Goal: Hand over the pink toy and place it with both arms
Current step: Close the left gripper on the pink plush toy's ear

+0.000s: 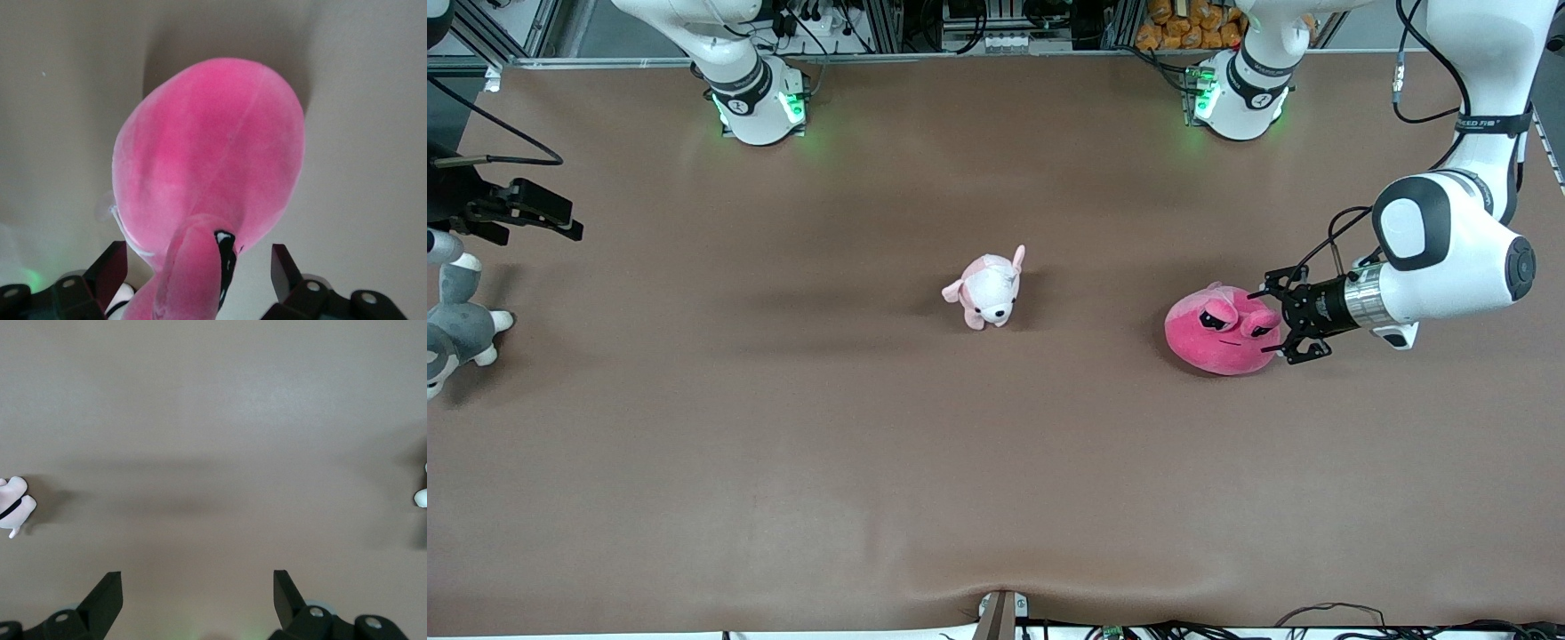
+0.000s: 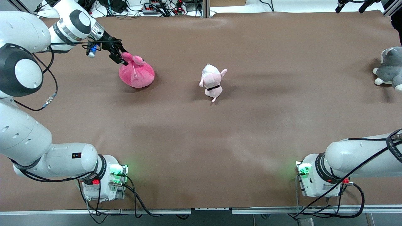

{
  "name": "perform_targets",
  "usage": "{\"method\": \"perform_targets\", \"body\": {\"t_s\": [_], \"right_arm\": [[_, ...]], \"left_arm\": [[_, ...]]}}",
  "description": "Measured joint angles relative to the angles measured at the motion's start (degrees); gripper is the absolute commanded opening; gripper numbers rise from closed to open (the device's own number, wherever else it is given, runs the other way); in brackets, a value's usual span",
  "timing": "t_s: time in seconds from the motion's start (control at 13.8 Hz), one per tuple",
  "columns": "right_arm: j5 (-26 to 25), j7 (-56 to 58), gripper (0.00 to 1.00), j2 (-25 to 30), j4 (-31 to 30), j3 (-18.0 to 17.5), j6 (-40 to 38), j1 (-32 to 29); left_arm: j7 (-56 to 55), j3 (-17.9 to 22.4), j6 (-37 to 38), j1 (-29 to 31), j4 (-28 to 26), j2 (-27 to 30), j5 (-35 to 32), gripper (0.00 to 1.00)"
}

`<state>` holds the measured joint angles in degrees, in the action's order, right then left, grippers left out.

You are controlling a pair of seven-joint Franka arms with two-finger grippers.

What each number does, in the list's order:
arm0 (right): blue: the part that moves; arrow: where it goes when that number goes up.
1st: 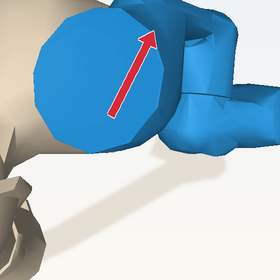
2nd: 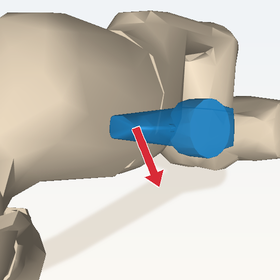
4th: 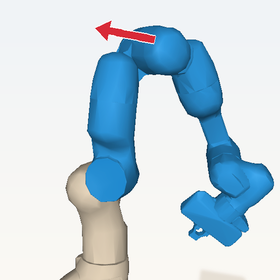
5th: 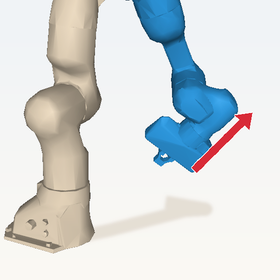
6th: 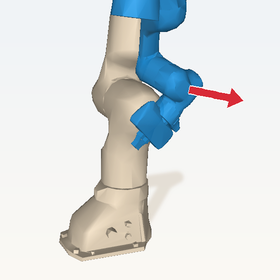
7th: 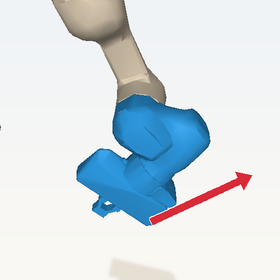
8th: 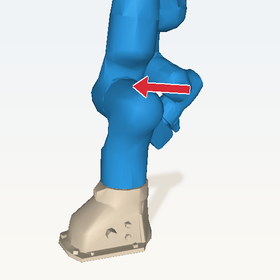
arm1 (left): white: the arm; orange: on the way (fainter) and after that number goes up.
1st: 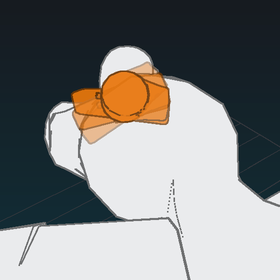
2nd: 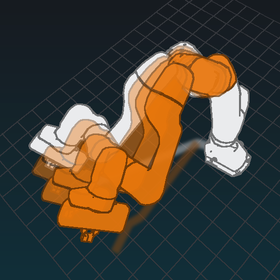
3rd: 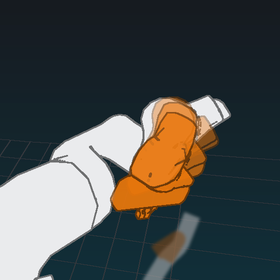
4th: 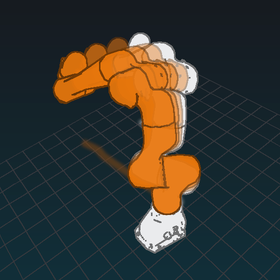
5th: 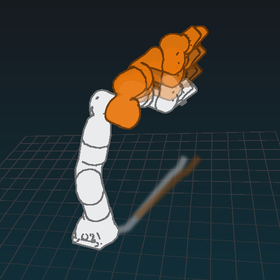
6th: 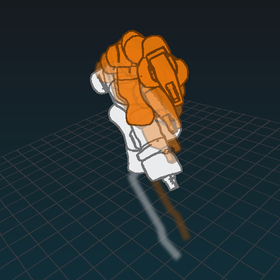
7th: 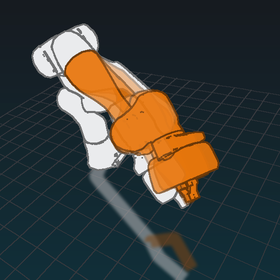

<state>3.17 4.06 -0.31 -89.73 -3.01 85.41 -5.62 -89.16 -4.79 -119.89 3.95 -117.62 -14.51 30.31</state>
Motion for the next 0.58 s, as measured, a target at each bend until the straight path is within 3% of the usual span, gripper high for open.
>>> {"method": "perform_targets", "body": {"t_s": [0.58], "right_arm": [[0.0, 0.0, 1.0, -0.01, 0.0, 0.0, 0.0, -0.01]], "left_arm": [[0.09, -0.14, -0.83, 0.0, -0.16, -1.35, 3.59, 0.22]]}}
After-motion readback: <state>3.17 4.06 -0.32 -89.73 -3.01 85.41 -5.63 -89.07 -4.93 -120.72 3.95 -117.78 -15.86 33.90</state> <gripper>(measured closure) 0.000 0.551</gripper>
